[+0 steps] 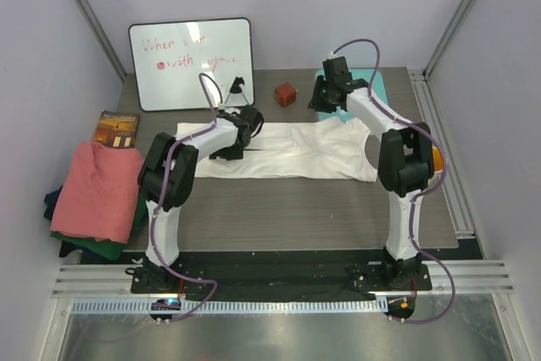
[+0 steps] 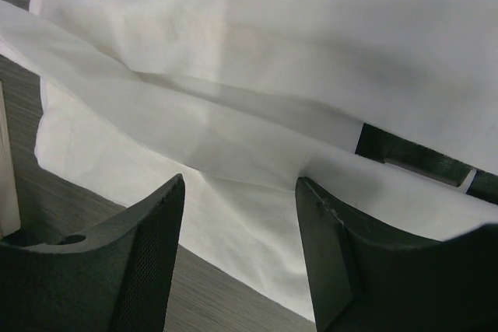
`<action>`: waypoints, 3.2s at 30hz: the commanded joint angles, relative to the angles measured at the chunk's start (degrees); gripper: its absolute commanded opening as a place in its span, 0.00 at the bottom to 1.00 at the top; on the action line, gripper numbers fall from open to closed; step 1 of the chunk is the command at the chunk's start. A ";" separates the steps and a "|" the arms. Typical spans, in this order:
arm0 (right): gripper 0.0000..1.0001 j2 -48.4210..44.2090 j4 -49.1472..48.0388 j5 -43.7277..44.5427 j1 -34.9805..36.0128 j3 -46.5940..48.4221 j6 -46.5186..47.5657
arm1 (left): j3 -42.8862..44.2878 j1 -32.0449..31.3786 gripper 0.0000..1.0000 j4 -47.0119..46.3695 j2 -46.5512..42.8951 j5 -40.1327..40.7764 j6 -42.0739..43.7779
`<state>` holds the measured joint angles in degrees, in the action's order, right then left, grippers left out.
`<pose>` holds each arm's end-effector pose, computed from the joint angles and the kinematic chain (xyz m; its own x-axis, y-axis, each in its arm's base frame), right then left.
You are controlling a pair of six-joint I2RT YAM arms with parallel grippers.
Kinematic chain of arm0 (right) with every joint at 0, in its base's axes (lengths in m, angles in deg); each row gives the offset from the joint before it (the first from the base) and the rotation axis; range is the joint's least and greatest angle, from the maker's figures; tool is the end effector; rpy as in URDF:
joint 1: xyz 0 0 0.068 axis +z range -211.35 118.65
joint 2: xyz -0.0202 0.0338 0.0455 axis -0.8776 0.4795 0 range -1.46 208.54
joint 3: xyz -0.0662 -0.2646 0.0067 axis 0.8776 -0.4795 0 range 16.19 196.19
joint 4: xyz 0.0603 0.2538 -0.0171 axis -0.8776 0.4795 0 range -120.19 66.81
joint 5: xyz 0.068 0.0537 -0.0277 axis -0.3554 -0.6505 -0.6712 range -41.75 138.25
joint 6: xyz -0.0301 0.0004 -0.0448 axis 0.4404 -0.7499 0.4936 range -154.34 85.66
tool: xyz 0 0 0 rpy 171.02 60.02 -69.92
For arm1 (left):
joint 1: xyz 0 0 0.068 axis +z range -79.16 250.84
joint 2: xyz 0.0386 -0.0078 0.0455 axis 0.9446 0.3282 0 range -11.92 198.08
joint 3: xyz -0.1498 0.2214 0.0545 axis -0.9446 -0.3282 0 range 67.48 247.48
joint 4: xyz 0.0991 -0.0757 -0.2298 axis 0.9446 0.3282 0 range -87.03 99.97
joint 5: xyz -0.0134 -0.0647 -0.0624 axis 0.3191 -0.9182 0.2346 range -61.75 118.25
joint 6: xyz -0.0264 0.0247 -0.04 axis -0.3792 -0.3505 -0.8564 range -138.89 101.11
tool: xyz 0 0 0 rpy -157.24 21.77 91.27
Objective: Fold and stack the t-shirts
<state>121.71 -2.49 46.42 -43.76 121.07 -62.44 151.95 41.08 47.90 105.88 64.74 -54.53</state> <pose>0.4687 0.1498 0.2357 -0.7570 0.2539 -0.6021 0.0379 0.9369 0.3475 0.3592 -0.1810 0.1621 -0.8621 -0.0467 -0.5046 -0.2563 0.8991 0.3548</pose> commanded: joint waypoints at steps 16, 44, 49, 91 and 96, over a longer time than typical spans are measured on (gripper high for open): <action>0.26 -22.54 -5.73 3.32 0.35 -35.00 4.28 | -11.16 0.75 0.60 -0.90 -19.54 -0.37 -1.98; 0.21 -13.14 -5.82 5.43 0.35 -34.48 5.33 | -0.62 9.45 0.51 -4.85 -1.70 -3.44 1.27; 0.21 -12.87 -5.12 6.13 0.34 -34.13 5.51 | 1.22 11.21 0.51 -4.41 -0.03 -4.06 1.45; 0.24 -14.10 -1.16 15.80 -0.62 -30.53 4.89 | 2.02 15.44 0.52 1.39 -2.83 -3.44 0.92; 0.19 -11.74 -0.11 15.18 -0.62 -28.07 4.63 | -0.17 13.33 0.47 2.09 -2.14 -5.19 0.92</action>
<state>109.52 -6.14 58.03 -43.72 90.38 -58.22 153.44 55.75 48.49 105.70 59.66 -52.98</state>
